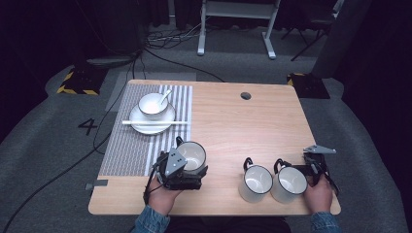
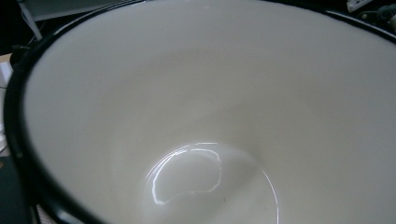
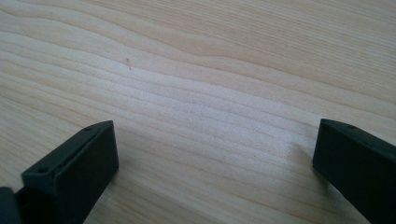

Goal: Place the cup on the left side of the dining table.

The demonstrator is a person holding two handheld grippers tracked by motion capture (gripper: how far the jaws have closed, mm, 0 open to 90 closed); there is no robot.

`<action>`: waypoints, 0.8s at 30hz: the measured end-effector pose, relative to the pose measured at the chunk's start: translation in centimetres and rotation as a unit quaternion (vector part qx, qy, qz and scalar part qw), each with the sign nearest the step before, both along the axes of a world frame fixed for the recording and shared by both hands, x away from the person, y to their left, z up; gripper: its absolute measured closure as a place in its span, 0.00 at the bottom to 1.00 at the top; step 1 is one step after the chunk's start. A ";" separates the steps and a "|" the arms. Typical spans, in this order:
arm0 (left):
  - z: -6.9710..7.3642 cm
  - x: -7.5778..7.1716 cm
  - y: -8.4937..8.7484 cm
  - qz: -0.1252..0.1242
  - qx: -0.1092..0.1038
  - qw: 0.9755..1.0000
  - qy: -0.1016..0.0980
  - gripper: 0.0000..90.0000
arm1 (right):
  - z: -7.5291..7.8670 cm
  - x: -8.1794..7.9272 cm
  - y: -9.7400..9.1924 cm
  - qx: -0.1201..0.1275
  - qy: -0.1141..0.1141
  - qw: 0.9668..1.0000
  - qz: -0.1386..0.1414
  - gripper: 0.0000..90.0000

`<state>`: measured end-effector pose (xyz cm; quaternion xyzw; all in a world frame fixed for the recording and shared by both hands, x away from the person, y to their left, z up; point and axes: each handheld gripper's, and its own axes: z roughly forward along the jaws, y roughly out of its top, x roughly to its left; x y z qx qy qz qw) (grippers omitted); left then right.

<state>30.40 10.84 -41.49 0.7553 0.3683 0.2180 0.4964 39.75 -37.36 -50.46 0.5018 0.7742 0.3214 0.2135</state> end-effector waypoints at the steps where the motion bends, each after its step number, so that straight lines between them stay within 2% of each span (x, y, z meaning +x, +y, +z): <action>1: 0.1 0.1 0.4 0.005 -0.004 1.000 0.000 0.04 | 0.0 0.0 0.0 0.000 0.000 1.000 0.000 0.00; 4: 0.3 0.2 1.3 0.015 -0.010 1.000 0.004 0.04 | 0.0 0.0 0.0 0.000 0.000 1.000 0.000 0.00; 10: 0.9 0.7 3.2 0.040 0.001 0.999 0.001 0.04 | 0.0 0.0 0.0 0.000 0.000 1.000 0.000 0.00; 16: 1.4 1.4 5.0 0.056 -0.005 0.998 0.002 0.04 | 0.0 0.0 0.0 0.000 0.000 1.000 0.000 0.00; 24: 1.5 2.4 7.6 0.097 -0.003 0.995 0.004 0.04 | 0.0 0.0 0.0 0.000 0.000 1.000 0.000 0.00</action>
